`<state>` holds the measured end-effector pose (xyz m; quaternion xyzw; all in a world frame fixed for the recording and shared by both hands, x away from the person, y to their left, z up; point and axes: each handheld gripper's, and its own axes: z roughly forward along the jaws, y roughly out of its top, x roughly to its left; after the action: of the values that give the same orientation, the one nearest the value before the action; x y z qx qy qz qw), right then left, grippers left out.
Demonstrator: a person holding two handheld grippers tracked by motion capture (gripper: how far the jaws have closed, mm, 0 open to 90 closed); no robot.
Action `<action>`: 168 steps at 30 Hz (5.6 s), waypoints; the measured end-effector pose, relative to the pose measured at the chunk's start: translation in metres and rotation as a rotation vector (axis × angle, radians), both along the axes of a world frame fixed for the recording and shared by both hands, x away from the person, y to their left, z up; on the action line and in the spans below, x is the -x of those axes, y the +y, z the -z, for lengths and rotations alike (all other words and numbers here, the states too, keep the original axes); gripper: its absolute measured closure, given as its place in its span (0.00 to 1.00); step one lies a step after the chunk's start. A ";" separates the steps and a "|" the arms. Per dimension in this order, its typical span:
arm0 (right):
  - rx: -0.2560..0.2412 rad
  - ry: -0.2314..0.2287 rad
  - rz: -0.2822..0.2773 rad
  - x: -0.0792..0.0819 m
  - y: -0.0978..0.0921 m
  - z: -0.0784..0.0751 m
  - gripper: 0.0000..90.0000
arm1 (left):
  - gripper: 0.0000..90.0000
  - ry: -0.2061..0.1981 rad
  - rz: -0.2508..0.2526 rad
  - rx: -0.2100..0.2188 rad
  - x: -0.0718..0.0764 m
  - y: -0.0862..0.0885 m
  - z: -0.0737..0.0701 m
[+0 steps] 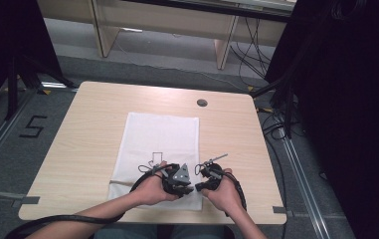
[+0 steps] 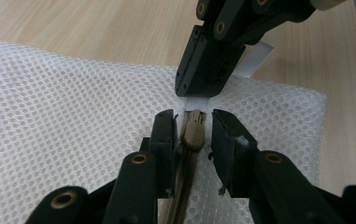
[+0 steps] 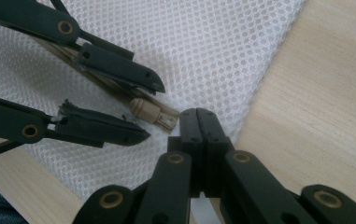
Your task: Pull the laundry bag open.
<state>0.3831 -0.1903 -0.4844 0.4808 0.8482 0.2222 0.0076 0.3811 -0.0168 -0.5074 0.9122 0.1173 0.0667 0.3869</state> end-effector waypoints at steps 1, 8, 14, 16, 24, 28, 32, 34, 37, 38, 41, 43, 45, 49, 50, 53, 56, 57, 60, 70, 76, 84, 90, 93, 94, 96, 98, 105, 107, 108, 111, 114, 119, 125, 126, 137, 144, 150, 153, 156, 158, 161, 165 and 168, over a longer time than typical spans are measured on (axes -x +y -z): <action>0.000 0.000 0.000 0.000 0.000 0.000 1.00 | 0.77 0.002 -0.002 0.004 0.000 0.000 0.000; 0.007 0.012 0.015 0.001 0.000 -0.001 1.00 | 0.83 -0.022 0.001 0.027 0.001 -0.001 0.003; 0.000 0.000 0.000 0.000 0.000 0.000 1.00 | 0.90 -0.025 -0.002 0.025 0.003 -0.001 0.002; 0.007 0.013 0.018 0.001 0.000 -0.001 1.00 | 0.90 -0.039 0.015 -0.016 0.003 0.000 0.000; 0.012 0.009 0.010 0.001 0.002 -0.001 1.00 | 0.91 0.003 -0.024 0.021 0.004 -0.001 -0.002; 0.017 -0.003 -0.003 0.000 0.002 -0.001 1.00 | 0.91 0.004 -0.023 0.025 0.004 -0.001 -0.003; 0.022 -0.006 -0.003 0.000 0.002 -0.001 1.00 | 0.91 -0.001 -0.016 0.024 0.004 -0.001 -0.004; 0.023 -0.014 -0.015 0.000 0.002 -0.001 1.00 | 0.91 -0.012 0.001 0.009 0.004 0.000 -0.005; 0.033 -0.010 -0.003 0.002 0.005 -0.001 1.00 | 0.91 -0.012 -0.003 0.016 0.005 0.000 -0.005; 0.042 -0.005 0.002 0.002 0.005 -0.002 1.00 | 0.91 -0.007 -0.009 0.026 0.005 -0.001 -0.005; 0.041 -0.013 -0.003 0.002 0.005 -0.002 1.00 | 0.91 0.002 -0.013 0.022 0.005 0.001 -0.007; 0.038 -0.003 0.010 0.002 0.006 -0.002 1.00 | 0.91 0.001 -0.011 0.021 0.004 0.002 -0.008; 0.037 -0.003 0.010 0.002 0.006 -0.002 1.00 | 0.91 0.002 -0.013 0.024 0.004 0.003 -0.009; 0.035 -0.009 0.004 0.002 0.005 -0.001 1.00 | 0.91 0.009 -0.012 0.020 0.005 0.003 -0.009; 0.035 -0.009 0.004 0.002 0.005 -0.001 1.00 | 0.91 0.009 -0.012 0.020 0.005 0.003 -0.009; 0.037 -0.003 0.010 0.002 0.006 -0.002 1.00 | 0.91 0.008 -0.010 0.014 0.005 0.004 -0.009; 0.036 -0.002 0.010 0.002 0.005 -0.002 1.00 | 0.91 0.013 -0.011 0.017 0.005 0.006 -0.010; 0.038 -0.002 0.009 0.002 0.005 -0.002 1.00 | 0.91 0.007 -0.009 0.010 0.004 0.007 -0.011; 0.037 -0.004 0.007 0.002 0.005 -0.002 1.00 | 0.91 0.005 -0.001 0.012 0.004 0.008 -0.011; 0.034 -0.008 0.003 0.001 0.005 -0.001 1.00 | 0.91 0.016 -0.013 0.021 0.005 0.015 -0.014; 0.033 -0.009 0.002 0.001 0.005 -0.001 1.00 | 0.91 0.019 -0.016 0.023 0.005 0.018 -0.015; 0.029 -0.015 -0.008 0.001 0.004 -0.001 1.00 | 0.91 0.018 -0.016 0.021 0.006 0.021 -0.017; 0.029 -0.016 -0.008 0.001 0.004 -0.001 1.00 | 0.91 0.017 -0.017 0.023 0.007 0.022 -0.019; 0.032 -0.009 0.000 0.001 0.004 -0.001 1.00 | 0.91 0.018 -0.019 0.024 0.007 0.023 -0.019; 0.032 -0.009 0.000 0.001 0.004 -0.001 1.00 | 0.91 0.022 -0.023 0.029 0.007 0.024 -0.019; 0.029 -0.017 -0.007 0.001 0.004 -0.001 1.00 | 0.91 0.020 -0.022 0.027 0.007 0.025 -0.020; 0.031 -0.013 -0.001 0.001 0.004 -0.001 1.00 | 0.91 0.020 -0.022 0.026 0.007 0.025 -0.020; 0.030 -0.016 -0.006 0.001 0.004 -0.001 1.00 | 0.91 0.022 -0.024 0.028 0.007 0.026 -0.021; 0.031 -0.014 -0.004 0.001 0.004 -0.001 1.00 | 0.91 0.022 -0.025 0.027 0.007 0.026 -0.021; 0.031 -0.012 -0.001 0.001 0.004 -0.001 1.00 | 0.91 0.019 -0.022 0.022 0.008 0.026 -0.021; 0.028 -0.017 -0.008 0.001 0.004 -0.001 1.00 | 0.91 0.018 -0.020 0.023 0.007 0.027 -0.022; 0.031 -0.013 -0.001 0.002 0.004 -0.001 1.00 | 0.91 0.021 -0.026 0.025 0.007 0.029 -0.023; 0.028 -0.016 -0.010 0.001 0.004 -0.001 1.00 | 0.91 0.024 -0.026 0.022 0.007 0.031 -0.024; 0.026 -0.017 -0.014 0.001 0.003 -0.001 1.00 | 0.91 0.028 -0.025 0.025 0.008 0.033 -0.025; 0.024 -0.019 -0.017 0.001 0.003 -0.001 1.00 | 0.91 0.030 -0.028 0.030 0.008 0.033 -0.025; 0.030 -0.014 -0.003 0.001 0.004 -0.001 1.00 | 0.91 0.034 -0.037 0.031 0.009 0.039 -0.028; 0.031 -0.015 -0.003 0.002 0.004 -0.001 1.00 | 0.91 0.037 -0.042 0.033 0.008 0.043 -0.029; 0.031 -0.014 -0.005 0.002 0.004 -0.001 1.00 | 0.91 0.039 -0.044 0.037 0.009 0.046 -0.030; 0.031 -0.015 -0.003 0.002 0.004 -0.001 1.00 | 0.91 0.036 -0.040 0.033 0.008 0.047 -0.031; 0.032 -0.015 -0.004 0.002 0.004 -0.001 1.00 | 0.91 0.033 -0.040 0.033 0.008 0.048 -0.031; 0.032 -0.015 -0.003 0.002 0.004 -0.001 1.00 | 0.91 0.041 -0.045 0.037 0.009 0.048 -0.031; 0.052 -0.024 -0.007 0.001 0.003 0.000 1.00 | 0.91 0.037 -0.042 0.033 0.009 0.050 -0.032; 0.031 -0.015 -0.004 0.002 0.004 -0.001 1.00 | 0.91 0.041 -0.049 0.039 0.009 0.052 -0.032; 0.031 -0.015 -0.003 0.002 0.004 -0.001 1.00 | 0.91 0.041 -0.049 0.037 0.009 0.053 -0.032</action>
<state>0.3814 -0.1863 -0.4834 0.4775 0.8523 0.2124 0.0211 0.3718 0.0359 -0.4752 0.9028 0.1488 0.0553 0.3996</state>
